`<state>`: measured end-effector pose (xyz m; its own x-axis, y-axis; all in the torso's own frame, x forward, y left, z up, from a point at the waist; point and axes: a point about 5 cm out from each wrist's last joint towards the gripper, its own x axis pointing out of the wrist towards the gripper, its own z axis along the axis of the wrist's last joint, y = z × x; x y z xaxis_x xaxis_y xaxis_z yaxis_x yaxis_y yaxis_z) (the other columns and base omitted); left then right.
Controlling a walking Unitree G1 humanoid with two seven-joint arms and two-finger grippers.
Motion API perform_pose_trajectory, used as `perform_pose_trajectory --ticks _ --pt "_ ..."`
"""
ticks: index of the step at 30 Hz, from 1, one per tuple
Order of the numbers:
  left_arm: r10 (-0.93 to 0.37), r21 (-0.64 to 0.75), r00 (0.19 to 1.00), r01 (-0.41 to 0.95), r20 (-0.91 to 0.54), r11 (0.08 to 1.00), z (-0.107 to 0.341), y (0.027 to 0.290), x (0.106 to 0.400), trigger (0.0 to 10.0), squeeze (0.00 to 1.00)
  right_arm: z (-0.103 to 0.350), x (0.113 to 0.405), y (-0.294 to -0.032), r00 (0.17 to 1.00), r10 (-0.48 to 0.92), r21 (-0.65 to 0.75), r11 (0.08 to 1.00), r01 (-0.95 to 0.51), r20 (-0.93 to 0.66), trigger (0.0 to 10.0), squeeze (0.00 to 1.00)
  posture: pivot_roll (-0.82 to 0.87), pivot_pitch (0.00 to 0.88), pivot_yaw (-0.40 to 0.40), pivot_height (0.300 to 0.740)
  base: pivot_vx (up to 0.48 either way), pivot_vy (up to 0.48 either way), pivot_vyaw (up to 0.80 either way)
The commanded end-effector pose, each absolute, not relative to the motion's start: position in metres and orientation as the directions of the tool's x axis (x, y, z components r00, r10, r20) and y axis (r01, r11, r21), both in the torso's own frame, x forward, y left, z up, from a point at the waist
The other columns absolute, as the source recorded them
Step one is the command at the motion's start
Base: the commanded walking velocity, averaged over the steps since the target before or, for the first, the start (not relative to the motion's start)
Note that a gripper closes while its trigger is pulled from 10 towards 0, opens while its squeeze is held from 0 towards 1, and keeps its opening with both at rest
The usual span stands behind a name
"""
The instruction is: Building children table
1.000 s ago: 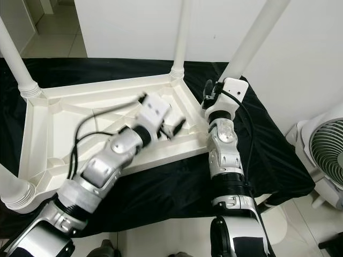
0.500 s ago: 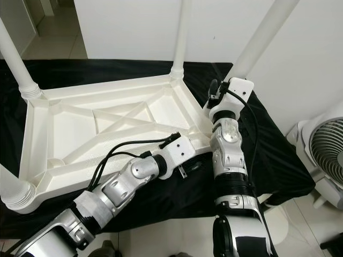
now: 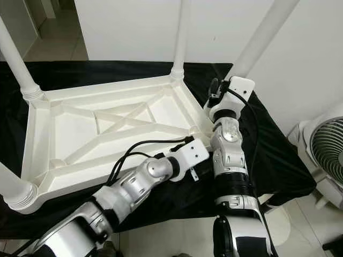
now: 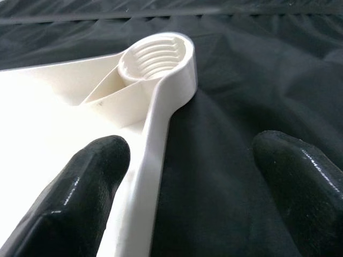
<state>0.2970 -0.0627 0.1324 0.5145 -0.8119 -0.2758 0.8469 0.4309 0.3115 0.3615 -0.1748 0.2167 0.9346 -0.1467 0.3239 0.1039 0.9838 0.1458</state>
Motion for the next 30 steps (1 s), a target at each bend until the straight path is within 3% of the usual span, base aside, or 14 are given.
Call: perform_pose_trajectory --ticks 1,16,19,20,23,24,25,27,28,30 --pt "-0.761 0.325 0.589 0.801 -0.271 0.504 0.132 -0.061 0.303 10.0 0.00 0.218 0.361 -0.177 0.933 -0.157 0.147 0.982 0.114 0.323 10.0 0.00 0.08 0.000 -0.029 0.740 0.000 0.000 0.00" --pt "-0.717 0.295 0.630 0.775 -0.298 0.559 0.139 -0.062 0.319 10.0 0.00 0.218 0.360 -0.180 0.930 -0.181 0.153 0.979 0.138 0.319 10.0 0.00 0.08 0.000 -0.014 0.740 0.000 0.000 0.00" --pt "-0.723 0.293 0.617 0.786 -0.312 0.544 0.139 -0.063 0.319 9.5 0.00 0.218 0.360 -0.179 0.930 -0.184 0.154 0.978 0.141 0.317 10.0 0.00 0.08 0.000 -0.011 0.740 0.000 0.000 0.00" --pt "-0.727 0.301 0.609 0.791 -0.316 0.532 0.139 -0.064 0.318 5.9 0.00 0.218 0.360 -0.179 0.931 -0.185 0.154 0.978 0.142 0.316 10.0 0.00 0.08 0.000 -0.011 0.740 0.000 0.000 0.00" --pt "-0.729 0.305 0.605 0.794 -0.320 0.525 0.139 -0.065 0.318 5.5 0.00 0.218 0.361 -0.179 0.931 -0.185 0.154 0.978 0.142 0.315 10.0 0.00 0.08 0.000 -0.009 0.740 0.000 0.000 0.00" --pt "-0.734 0.312 0.594 0.802 -0.329 0.509 0.139 -0.067 0.318 2.1 0.00 0.218 0.361 -0.178 0.931 -0.186 0.155 0.978 0.142 0.315 10.0 0.00 0.08 0.000 -0.007 0.740 0.000 0.000 0.00" --pt "-0.735 0.317 0.588 0.806 -0.338 0.499 0.138 -0.068 0.317 1.5 0.00 0.218 0.361 -0.178 0.931 -0.187 0.156 0.977 0.143 0.314 10.0 0.00 0.08 0.000 -0.006 0.740 0.000 0.000 0.00" --pt "-0.735 0.317 0.588 0.806 -0.338 0.499 0.138 -0.068 0.317 1.5 0.00 0.218 0.361 -0.178 0.931 -0.187 0.156 0.977 0.143 0.314 10.0 0.00 0.08 0.000 -0.006 0.740 0.000 0.000 0.00" --pt "-0.742 0.320 0.572 0.817 -0.350 0.479 0.137 -0.068 0.316 0.0 0.00 0.218 0.361 -0.178 0.931 -0.188 0.157 0.977 0.144 0.314 10.0 0.00 0.08 0.000 -0.005 0.740 0.000 0.000 0.00" --pt "-0.752 0.327 0.538 0.839 -0.381 0.435 0.134 -0.070 0.313 0.0 0.00 0.218 0.361 -0.179 0.930 -0.190 0.158 0.977 0.147 0.314 10.0 0.00 0.08 0.000 -0.005 0.740 0.000 0.000 0.00"
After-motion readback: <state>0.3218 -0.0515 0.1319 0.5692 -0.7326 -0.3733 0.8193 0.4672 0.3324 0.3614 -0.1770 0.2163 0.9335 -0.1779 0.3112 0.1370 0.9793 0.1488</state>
